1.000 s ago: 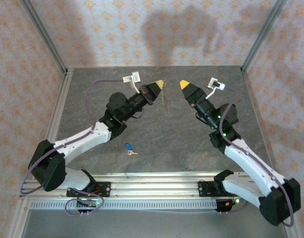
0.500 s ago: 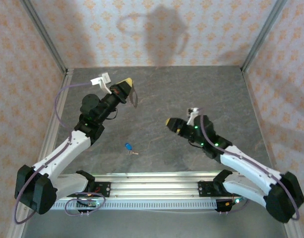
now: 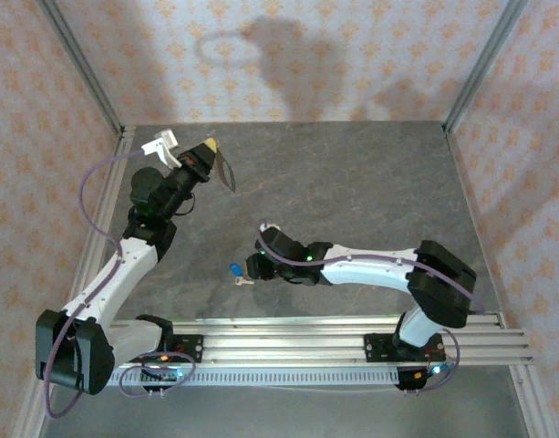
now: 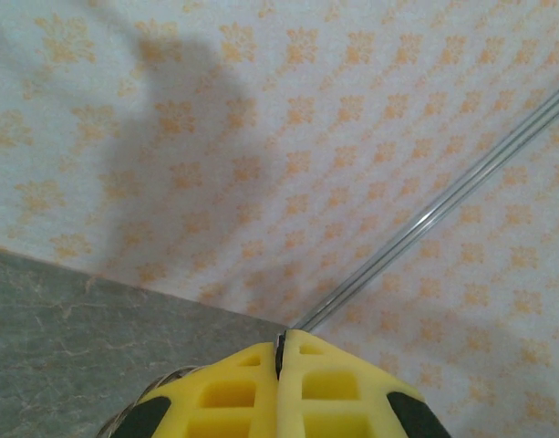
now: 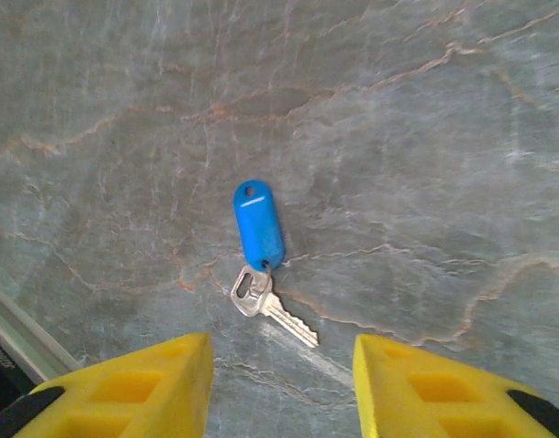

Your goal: Put the keys on the keyring

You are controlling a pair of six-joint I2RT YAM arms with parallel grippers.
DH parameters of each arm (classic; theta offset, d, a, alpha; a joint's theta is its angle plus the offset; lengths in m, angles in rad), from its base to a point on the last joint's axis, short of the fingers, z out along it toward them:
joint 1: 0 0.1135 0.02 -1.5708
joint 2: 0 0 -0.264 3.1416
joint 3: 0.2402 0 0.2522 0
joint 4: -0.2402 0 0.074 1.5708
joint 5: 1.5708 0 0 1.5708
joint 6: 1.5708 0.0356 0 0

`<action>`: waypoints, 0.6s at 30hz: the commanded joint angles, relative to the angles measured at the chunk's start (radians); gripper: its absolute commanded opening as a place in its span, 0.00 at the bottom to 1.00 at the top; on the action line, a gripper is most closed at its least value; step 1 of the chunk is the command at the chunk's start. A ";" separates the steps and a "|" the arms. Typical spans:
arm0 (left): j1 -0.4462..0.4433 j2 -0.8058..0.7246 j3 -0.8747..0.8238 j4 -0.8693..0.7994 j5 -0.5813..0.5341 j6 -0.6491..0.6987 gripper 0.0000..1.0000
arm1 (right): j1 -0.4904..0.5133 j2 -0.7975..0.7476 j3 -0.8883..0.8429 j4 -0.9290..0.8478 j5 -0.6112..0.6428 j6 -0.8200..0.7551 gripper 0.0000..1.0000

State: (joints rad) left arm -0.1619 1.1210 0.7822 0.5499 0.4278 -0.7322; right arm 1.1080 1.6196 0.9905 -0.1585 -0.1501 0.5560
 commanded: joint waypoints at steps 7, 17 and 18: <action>0.050 -0.023 -0.026 0.080 0.040 -0.044 0.00 | 0.060 0.173 0.139 -0.119 0.074 0.062 0.36; 0.065 -0.045 -0.043 0.092 0.040 -0.061 0.00 | 0.065 0.263 0.196 -0.080 0.026 0.114 0.35; 0.066 -0.046 -0.046 0.092 0.040 -0.062 0.00 | 0.065 0.268 0.201 -0.077 0.021 0.116 0.35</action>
State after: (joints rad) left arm -0.1040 1.1053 0.7471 0.5690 0.4461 -0.7856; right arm 1.1664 1.8626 1.1545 -0.2356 -0.1276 0.6464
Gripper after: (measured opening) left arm 0.045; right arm 0.353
